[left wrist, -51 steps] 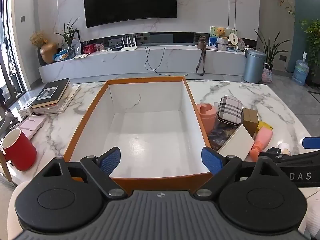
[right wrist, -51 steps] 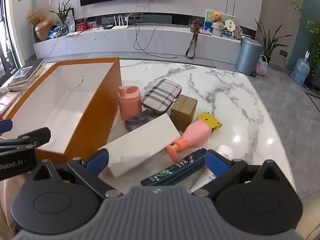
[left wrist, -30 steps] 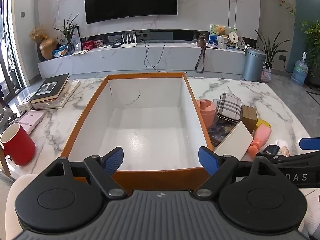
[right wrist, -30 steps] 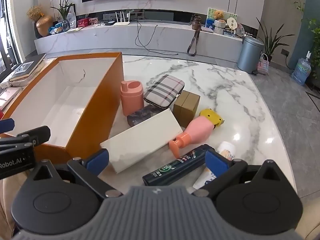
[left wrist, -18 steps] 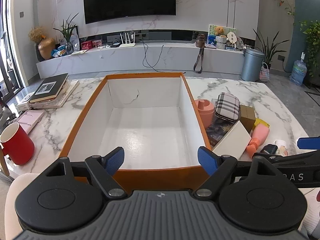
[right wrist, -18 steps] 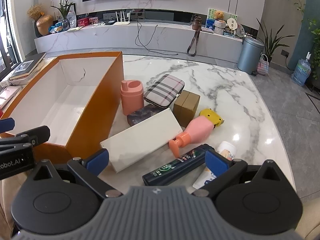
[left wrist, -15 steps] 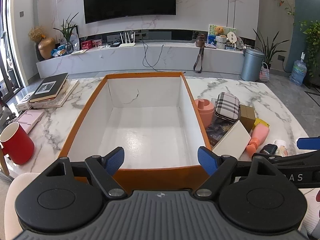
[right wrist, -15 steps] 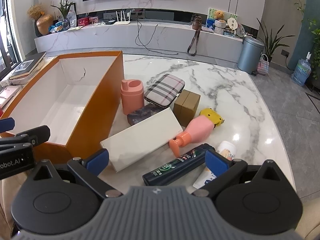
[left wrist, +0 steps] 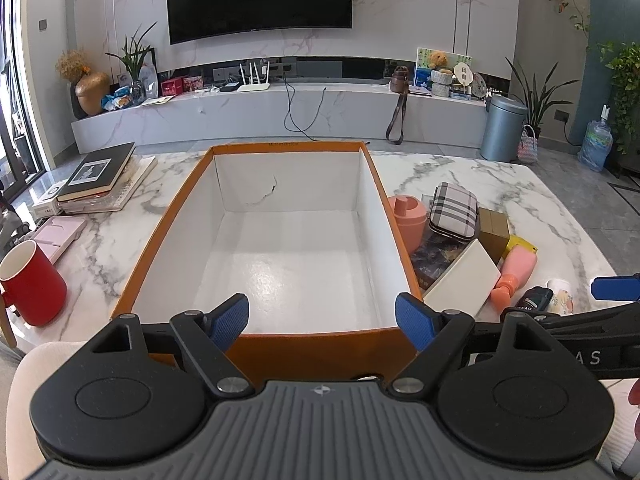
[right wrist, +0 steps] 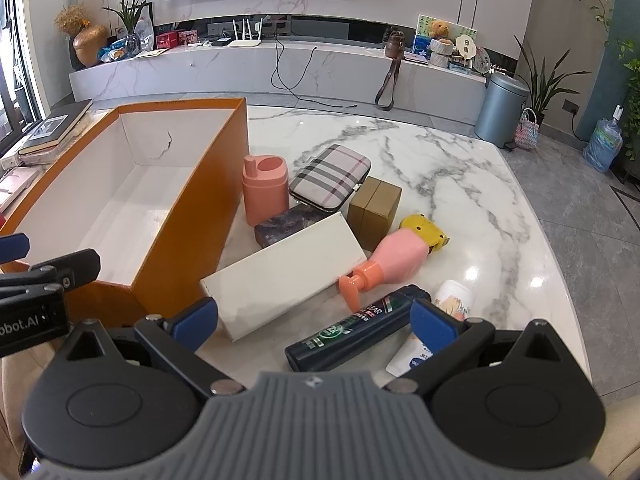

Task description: Organize rigid objects

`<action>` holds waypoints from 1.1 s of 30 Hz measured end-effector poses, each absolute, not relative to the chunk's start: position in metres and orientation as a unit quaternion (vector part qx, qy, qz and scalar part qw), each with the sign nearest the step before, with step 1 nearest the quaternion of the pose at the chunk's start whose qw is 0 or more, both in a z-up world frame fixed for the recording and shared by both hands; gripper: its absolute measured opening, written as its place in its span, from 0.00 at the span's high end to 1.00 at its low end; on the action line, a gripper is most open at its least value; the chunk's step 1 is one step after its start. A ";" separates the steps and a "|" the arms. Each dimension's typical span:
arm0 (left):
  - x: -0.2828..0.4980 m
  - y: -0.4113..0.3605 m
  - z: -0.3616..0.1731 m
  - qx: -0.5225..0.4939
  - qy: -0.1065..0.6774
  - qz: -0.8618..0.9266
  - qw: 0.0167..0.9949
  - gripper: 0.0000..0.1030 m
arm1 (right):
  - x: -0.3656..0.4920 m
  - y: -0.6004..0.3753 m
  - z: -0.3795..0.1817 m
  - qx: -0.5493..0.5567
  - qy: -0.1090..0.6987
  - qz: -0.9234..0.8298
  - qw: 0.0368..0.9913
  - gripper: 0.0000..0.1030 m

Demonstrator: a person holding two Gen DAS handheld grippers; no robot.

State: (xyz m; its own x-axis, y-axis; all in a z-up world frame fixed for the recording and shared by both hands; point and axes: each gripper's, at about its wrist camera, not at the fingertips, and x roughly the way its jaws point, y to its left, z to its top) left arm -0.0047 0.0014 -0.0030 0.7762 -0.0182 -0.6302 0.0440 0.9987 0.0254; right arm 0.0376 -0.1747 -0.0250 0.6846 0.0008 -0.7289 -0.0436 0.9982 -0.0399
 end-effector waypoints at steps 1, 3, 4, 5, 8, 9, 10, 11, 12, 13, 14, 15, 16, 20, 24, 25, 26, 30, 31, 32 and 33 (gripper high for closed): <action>-0.005 0.001 -0.003 0.019 0.334 -0.017 0.942 0.06 | 0.038 -0.175 -0.026 -0.027 0.398 0.012 0.917 0.02; -0.005 0.001 -0.003 0.019 0.334 -0.017 0.942 0.06 | 0.039 -0.174 -0.026 -0.028 0.399 0.011 0.916 0.02; -0.005 0.001 -0.003 0.018 0.334 -0.017 0.942 0.06 | 0.039 -0.174 -0.026 -0.028 0.399 0.011 0.916 0.02; -0.006 0.000 -0.003 0.018 0.334 -0.017 0.942 0.06 | 0.039 -0.174 -0.026 -0.028 0.399 0.011 0.917 0.02; -0.010 -0.004 -0.004 0.019 0.335 -0.019 0.942 0.06 | 0.039 -0.174 -0.026 -0.029 0.399 0.012 0.916 0.02; -0.011 -0.006 -0.005 0.019 0.336 -0.020 0.942 0.06 | 0.038 -0.174 -0.027 -0.029 0.399 0.012 0.917 0.02; -0.012 -0.007 -0.006 0.019 0.336 -0.021 0.941 0.06 | 0.039 -0.174 -0.027 -0.029 0.399 0.012 0.916 0.02; -0.012 -0.008 -0.006 0.019 0.337 -0.021 0.941 0.06 | 0.039 -0.174 -0.027 -0.029 0.399 0.012 0.916 0.02; -0.013 -0.008 -0.006 0.019 0.337 -0.022 0.941 0.06 | 0.038 -0.173 -0.027 -0.030 0.400 0.012 0.916 0.02; -0.014 -0.009 -0.006 0.019 0.337 -0.024 0.941 0.06 | 0.038 -0.173 -0.027 -0.030 0.400 0.012 0.916 0.02; -0.015 -0.011 -0.006 0.020 0.336 -0.027 0.941 0.06 | 0.038 -0.174 -0.027 -0.030 0.399 0.011 0.916 0.02; -0.014 -0.010 -0.003 0.021 0.336 -0.031 0.941 0.08 | 0.038 -0.174 -0.026 -0.030 0.398 0.010 0.917 0.02; -0.014 -0.011 -0.002 0.024 0.334 -0.037 0.941 0.09 | 0.039 -0.176 -0.025 -0.029 0.396 0.008 0.918 0.02; -0.012 -0.018 0.004 0.041 0.327 -0.075 0.941 0.14 | 0.042 -0.191 -0.021 -0.005 0.396 -0.002 0.918 0.02; -0.002 -0.030 0.007 0.062 0.334 -0.130 0.931 0.21 | 0.046 -0.209 -0.017 0.022 0.399 -0.016 0.917 0.02; 0.000 -0.032 0.008 0.068 0.337 -0.144 0.928 0.23 | 0.047 -0.215 -0.017 0.030 0.399 -0.018 0.916 0.02; 0.003 -0.037 0.008 0.075 0.340 -0.156 0.925 0.28 | 0.048 -0.219 -0.016 0.037 0.398 -0.021 0.916 0.02; 0.017 -0.054 0.007 0.116 0.352 -0.210 0.905 0.39 | 0.053 -0.234 -0.017 0.056 0.399 -0.036 0.915 0.04; 0.020 -0.060 0.005 0.127 0.355 -0.224 0.899 0.39 | 0.054 -0.237 -0.018 0.060 0.401 -0.039 0.913 0.10; 0.024 -0.065 0.004 0.139 0.357 -0.236 0.893 0.40 | 0.055 -0.240 -0.021 0.066 0.406 -0.041 0.911 0.12; 0.028 -0.071 0.002 0.152 0.361 -0.246 0.887 0.42 | 0.057 -0.243 -0.024 0.074 0.412 -0.042 0.907 0.17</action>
State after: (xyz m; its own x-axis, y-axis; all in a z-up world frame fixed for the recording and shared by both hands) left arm 0.0282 -0.0707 0.0019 0.6189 -0.3261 -0.7146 0.5460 0.8326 0.0929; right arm 0.0568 -0.2426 -0.0237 0.6567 -0.0155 -0.7540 0.1374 0.9855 0.0995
